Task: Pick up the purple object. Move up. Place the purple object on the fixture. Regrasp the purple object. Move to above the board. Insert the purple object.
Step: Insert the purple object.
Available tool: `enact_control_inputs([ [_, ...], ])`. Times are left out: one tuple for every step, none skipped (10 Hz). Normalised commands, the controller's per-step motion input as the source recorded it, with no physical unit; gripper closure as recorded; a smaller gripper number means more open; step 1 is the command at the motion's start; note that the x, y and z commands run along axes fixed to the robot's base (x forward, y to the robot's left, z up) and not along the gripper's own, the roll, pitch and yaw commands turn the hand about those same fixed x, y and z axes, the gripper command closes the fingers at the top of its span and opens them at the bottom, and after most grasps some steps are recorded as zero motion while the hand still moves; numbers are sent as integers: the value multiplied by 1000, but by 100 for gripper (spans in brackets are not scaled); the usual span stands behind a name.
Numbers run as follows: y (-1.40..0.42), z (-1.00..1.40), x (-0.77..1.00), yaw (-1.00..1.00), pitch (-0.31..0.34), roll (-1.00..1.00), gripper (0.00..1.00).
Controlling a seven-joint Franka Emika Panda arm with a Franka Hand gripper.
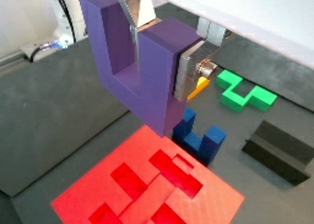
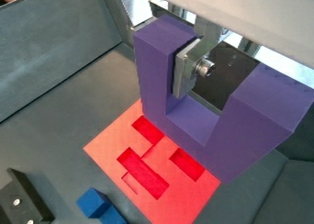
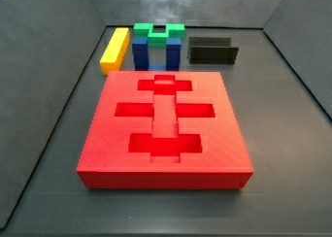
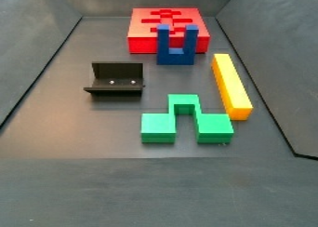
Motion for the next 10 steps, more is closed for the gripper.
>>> enact_control_inputs([
  [-171, -511, 197, 0, -250, -174, 100],
  [-283, -531, 246, 3, -229, -139, 100],
  [-414, -597, 317, 40, -209, -97, 100],
  [-491, -683, 346, 97, -223, -54, 100],
  [-549, -709, 331, 180, -253, 0, 100],
  [-569, -560, 429, 177, -176, 260, 100],
  [-560, -377, 526, 37, -34, 420, 100],
  [-560, -437, 494, 66, -44, 384, 100],
  [-617, -540, 406, 80, -100, 316, 100],
  [-540, -663, 131, 34, -183, 200, 100],
])
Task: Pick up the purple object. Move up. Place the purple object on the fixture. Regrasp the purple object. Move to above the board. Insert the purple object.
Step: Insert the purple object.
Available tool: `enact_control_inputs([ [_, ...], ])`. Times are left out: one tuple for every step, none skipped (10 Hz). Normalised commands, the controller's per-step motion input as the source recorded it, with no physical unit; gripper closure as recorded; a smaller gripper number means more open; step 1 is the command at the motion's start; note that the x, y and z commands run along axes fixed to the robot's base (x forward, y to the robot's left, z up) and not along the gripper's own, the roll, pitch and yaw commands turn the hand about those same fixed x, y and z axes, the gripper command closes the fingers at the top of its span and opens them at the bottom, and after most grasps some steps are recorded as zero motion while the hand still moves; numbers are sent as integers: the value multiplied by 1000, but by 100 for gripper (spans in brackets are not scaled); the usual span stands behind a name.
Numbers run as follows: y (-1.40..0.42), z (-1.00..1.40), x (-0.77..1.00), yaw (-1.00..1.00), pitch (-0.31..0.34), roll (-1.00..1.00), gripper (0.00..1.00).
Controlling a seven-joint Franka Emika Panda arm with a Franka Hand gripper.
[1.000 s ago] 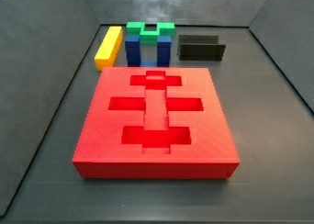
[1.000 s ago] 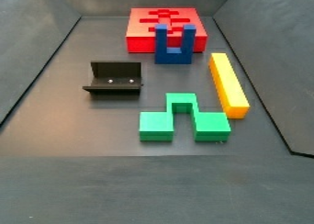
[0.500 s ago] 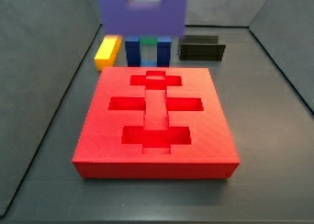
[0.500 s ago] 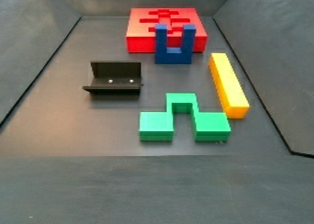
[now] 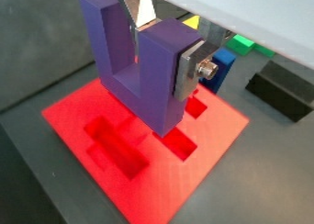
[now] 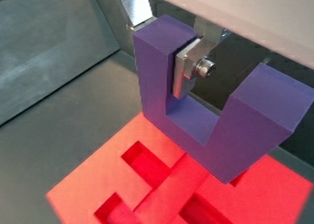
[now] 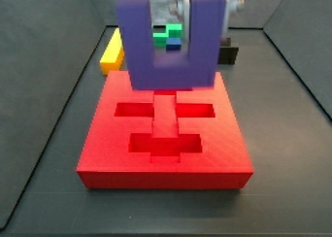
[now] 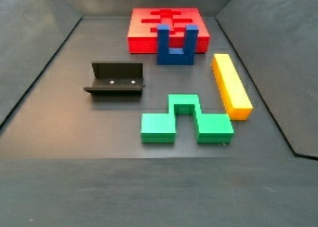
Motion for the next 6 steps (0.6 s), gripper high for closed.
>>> enact_control_inputs([
  [-389, -606, 0, 0, -184, 53, 100],
  [-286, -540, 0, 94, -164, 0, 100],
  [-280, -291, 140, 320, -94, 0, 100],
  [-300, -269, 40, 257, -84, 54, 100],
  [-286, -317, 0, 117, -44, 163, 100],
  [-266, -414, 0, 57, -49, 161, 100],
])
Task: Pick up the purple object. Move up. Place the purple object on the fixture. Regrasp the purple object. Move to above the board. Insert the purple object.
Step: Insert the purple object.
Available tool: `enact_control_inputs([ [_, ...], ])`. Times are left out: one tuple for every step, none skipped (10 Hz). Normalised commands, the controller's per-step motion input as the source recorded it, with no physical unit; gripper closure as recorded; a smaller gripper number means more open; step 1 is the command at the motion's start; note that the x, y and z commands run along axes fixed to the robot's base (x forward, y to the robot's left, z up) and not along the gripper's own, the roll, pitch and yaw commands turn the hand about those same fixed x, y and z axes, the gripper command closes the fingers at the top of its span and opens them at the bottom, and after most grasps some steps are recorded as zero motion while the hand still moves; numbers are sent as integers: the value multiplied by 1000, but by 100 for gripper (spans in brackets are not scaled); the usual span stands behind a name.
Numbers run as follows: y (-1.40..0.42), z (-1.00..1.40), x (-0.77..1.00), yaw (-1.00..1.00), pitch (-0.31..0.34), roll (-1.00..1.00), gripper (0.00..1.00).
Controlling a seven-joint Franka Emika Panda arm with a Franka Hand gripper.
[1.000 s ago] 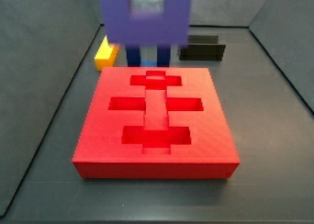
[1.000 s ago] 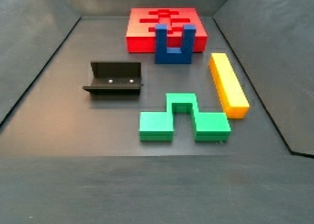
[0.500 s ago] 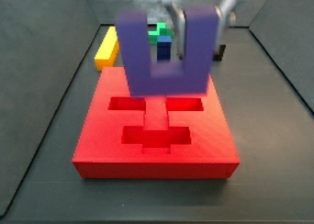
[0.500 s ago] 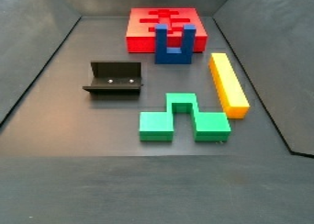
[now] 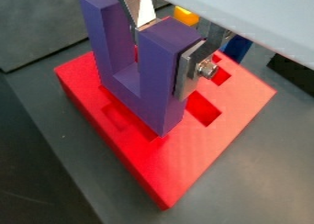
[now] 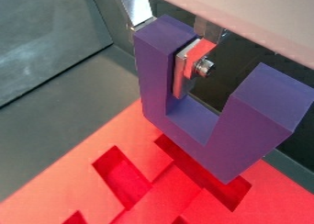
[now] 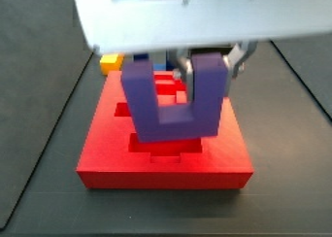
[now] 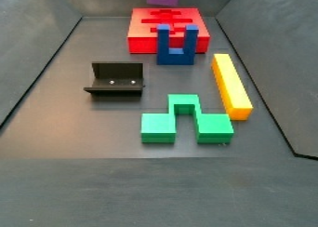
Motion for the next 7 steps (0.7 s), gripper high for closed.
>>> enact_control_inputs([
  [-209, -329, 0, 40, -24, 216, 100],
  [-120, -157, 94, 0, 7, 440, 100],
  [-69, -137, 74, 0, 33, 471, 100],
  [-71, -91, 0, 0, 37, 343, 100],
  [0, -26, 0, -6, 44, 229, 100],
  [-20, -60, -34, 0, 19, 151, 100],
  [-100, -71, 0, 0, 4, 143, 100],
])
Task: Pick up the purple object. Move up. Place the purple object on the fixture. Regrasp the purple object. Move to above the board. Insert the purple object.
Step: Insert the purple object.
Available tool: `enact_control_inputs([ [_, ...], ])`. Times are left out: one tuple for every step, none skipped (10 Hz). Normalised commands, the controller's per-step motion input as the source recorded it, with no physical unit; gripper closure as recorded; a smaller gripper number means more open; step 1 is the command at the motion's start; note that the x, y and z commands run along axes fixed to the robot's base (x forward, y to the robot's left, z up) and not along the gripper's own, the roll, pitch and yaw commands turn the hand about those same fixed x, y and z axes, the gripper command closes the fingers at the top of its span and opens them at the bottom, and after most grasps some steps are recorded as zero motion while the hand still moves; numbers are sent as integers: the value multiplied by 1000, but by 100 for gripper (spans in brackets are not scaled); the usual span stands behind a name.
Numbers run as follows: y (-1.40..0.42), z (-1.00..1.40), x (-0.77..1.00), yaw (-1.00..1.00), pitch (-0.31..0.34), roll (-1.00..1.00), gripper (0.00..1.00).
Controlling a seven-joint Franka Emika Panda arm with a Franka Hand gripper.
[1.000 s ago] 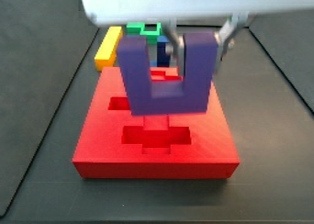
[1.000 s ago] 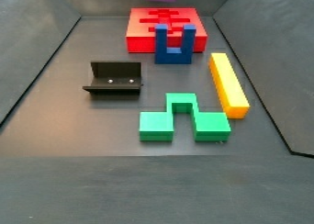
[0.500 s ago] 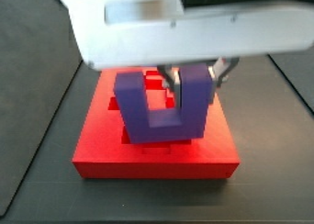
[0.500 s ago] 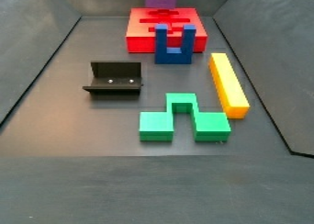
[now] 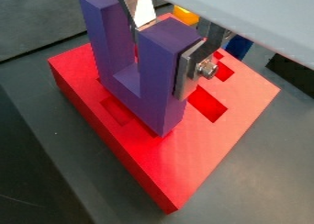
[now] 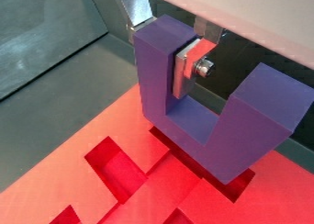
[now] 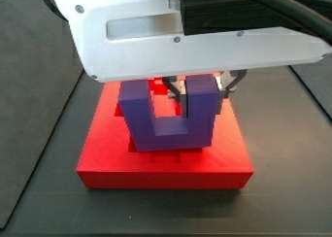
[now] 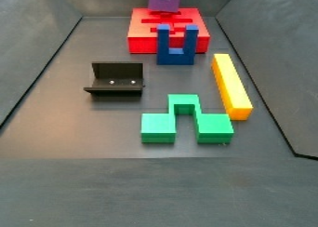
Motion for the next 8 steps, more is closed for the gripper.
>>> enact_control_inputs([
  [-109, -80, -11, 0, 4, 124, 100],
  [-91, -100, 0, 0, 24, 110, 100],
  [-71, -214, 106, 0, 121, 104, 100],
  [0, -131, 223, -6, 189, 74, 100],
  [94, -40, 214, -34, 207, 91, 100],
  [106, 0, 146, -74, 239, 47, 100],
  [86, -69, 109, -126, 283, 0, 100],
  [66, -97, 51, -149, 299, 0, 100],
])
